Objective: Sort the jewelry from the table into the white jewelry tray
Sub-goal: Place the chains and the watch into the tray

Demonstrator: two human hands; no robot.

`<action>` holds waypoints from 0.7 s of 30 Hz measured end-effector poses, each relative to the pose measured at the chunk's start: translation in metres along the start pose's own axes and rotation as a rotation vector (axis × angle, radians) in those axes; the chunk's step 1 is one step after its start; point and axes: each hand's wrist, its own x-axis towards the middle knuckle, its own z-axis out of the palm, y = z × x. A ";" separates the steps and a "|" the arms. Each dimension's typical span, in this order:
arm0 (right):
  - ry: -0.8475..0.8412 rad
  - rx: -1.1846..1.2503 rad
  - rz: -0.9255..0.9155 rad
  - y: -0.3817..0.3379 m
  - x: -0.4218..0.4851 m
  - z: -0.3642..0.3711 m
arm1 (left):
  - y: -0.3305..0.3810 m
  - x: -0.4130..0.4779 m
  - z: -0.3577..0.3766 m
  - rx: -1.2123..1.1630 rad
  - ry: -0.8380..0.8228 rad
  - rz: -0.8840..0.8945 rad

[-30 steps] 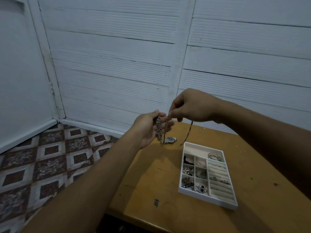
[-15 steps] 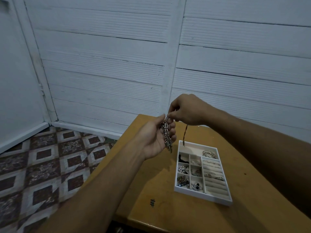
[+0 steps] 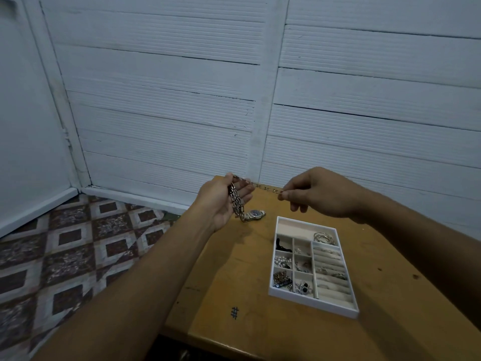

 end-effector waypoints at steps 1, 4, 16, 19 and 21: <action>0.003 0.032 -0.004 0.000 -0.004 0.001 | 0.000 0.001 -0.001 -0.016 0.016 0.003; -0.005 0.078 -0.011 0.002 -0.013 0.008 | 0.000 0.006 -0.005 -0.095 0.022 0.009; -0.029 -0.282 -0.067 0.009 -0.023 0.039 | -0.004 0.004 0.013 -0.247 -0.024 -0.018; 0.063 -0.283 -0.101 0.007 -0.017 0.034 | -0.012 0.000 0.020 -0.043 -0.060 -0.014; 0.125 -0.300 -0.127 0.003 -0.010 0.031 | -0.022 -0.003 0.023 0.085 -0.110 -0.059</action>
